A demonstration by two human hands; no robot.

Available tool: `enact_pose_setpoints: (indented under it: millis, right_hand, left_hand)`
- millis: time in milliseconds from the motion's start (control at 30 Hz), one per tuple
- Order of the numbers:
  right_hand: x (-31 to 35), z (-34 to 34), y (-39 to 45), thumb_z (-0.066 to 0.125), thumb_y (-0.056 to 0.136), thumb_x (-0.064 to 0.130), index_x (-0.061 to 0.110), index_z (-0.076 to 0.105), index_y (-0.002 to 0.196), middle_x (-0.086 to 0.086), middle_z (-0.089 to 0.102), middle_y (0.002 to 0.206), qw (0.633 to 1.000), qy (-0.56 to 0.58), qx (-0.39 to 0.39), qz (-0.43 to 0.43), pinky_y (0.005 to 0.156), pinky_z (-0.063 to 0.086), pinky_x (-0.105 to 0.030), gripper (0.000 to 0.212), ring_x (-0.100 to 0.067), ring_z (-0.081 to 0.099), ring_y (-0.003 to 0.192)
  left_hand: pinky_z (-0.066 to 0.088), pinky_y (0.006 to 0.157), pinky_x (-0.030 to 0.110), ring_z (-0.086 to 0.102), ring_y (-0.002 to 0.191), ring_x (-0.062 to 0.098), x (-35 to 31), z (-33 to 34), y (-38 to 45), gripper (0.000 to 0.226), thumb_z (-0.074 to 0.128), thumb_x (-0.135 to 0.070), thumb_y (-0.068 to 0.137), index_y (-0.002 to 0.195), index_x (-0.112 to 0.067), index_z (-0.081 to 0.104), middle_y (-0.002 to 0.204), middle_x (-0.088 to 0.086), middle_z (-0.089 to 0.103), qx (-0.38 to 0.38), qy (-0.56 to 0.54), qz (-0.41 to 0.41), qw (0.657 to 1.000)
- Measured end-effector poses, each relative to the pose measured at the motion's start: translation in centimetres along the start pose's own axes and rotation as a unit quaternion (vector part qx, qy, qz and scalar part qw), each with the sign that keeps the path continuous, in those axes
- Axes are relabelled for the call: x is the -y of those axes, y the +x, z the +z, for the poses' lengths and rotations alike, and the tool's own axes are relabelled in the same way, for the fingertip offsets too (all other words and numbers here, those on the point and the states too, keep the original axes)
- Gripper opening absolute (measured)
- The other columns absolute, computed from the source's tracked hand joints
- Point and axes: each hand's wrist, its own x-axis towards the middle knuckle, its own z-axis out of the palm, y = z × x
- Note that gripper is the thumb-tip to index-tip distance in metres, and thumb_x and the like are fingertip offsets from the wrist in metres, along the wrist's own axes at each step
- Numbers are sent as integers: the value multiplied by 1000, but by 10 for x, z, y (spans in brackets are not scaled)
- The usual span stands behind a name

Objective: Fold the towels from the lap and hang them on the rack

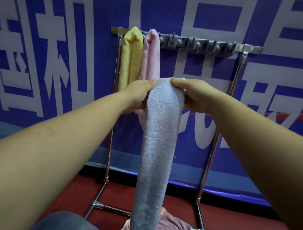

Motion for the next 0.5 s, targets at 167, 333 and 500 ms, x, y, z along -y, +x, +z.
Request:
enact_pose_setpoints:
  millis: [167,333,500]
  right_hand:
    - [-38,4,6,51,96,27,17,64,96,0,70,88,1000,1,5,29,67,59,-27,17,-10,69,73]
    - [-90,1,15,51,96,26,17,64,93,4,70,76,998,7,-9,63,63,59,-26,16,-8,68,66]
    - [-135,-14,27,55,93,29,10,61,109,-4,66,96,991,-14,-88,100,70,58,-32,26,-16,65,84]
  left_hand:
    - [55,66,23,67,76,10,62,4,-10,31,47,-36,94,105,-13,64,87,-2,70,56,-59,-64,995]
    - [55,65,19,66,69,8,155,14,-30,12,53,-17,91,90,-12,63,75,-5,72,108,-57,-144,982]
    - [53,62,15,65,64,4,226,19,-47,12,52,-9,91,89,-9,64,72,-4,71,129,-83,-195,969]
